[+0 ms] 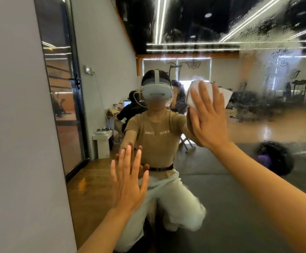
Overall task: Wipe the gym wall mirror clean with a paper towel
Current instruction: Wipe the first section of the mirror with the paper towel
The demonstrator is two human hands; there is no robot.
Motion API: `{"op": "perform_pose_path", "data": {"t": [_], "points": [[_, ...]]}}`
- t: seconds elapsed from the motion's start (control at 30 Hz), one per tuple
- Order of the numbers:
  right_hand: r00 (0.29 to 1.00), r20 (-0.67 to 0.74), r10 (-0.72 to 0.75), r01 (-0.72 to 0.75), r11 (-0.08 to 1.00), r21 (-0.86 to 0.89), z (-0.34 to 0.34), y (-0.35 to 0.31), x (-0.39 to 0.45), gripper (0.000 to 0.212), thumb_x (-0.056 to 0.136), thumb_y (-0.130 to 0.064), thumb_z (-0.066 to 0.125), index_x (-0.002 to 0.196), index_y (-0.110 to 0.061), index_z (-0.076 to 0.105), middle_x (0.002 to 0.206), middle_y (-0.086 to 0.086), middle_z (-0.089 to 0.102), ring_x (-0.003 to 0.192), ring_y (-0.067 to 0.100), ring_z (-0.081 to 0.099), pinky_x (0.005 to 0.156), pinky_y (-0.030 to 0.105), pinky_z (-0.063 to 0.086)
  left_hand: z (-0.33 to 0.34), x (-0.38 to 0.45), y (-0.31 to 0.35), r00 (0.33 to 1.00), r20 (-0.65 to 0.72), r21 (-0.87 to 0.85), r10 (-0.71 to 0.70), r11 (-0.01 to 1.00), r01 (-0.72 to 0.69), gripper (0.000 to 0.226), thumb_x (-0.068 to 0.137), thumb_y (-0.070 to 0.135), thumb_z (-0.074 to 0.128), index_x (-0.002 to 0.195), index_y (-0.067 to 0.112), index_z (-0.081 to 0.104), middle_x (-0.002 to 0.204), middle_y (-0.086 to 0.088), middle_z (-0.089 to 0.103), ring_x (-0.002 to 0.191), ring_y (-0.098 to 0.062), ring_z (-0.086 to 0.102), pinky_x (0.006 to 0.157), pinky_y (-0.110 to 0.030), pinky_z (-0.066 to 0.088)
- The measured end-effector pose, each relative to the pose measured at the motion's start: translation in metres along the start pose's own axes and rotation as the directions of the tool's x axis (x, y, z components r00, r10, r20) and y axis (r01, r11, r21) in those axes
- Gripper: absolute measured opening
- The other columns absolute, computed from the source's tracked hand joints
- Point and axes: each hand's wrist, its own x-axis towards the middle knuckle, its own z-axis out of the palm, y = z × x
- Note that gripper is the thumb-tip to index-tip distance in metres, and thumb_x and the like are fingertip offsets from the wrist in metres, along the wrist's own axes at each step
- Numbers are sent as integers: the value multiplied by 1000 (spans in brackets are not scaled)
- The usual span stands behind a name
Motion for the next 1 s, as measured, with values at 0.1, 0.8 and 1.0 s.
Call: {"op": "perform_pose_path", "data": {"t": [0.1, 0.8, 1.0], "points": [[995, 30, -96, 96, 995, 8, 10, -4, -56, 51, 107, -31, 30, 155, -15, 31, 164, 9, 19, 152, 40, 11, 124, 54, 8, 4, -8, -2, 1000, 22, -6, -11, 1000, 11, 69, 99, 43, 39, 159, 17, 18, 169, -8, 3, 155, -27, 6, 123, -53, 4], [977, 85, -197, 201, 978, -48, 6, 27, -94, 50, 107, -30, 34, 156, -17, 29, 162, 11, 26, 152, 31, 7, 123, 50, 9, 10, -10, 3, 997, 36, -89, -66, 994, 69, 68, 101, 40, 39, 160, 15, 16, 168, -11, 2, 155, -25, -5, 123, -45, -11], [999, -52, 5, -6, 1000, -21, 9, 6, -52, 49, 107, -24, 39, 154, -12, 34, 160, 18, 30, 149, 44, 16, 123, 56, 11, 14, -13, 1, 997, 56, -98, -56, 993, 62, 73, 100, 40, 42, 161, 20, 7, 168, -7, -7, 155, -27, -8, 122, -47, -14]]}}
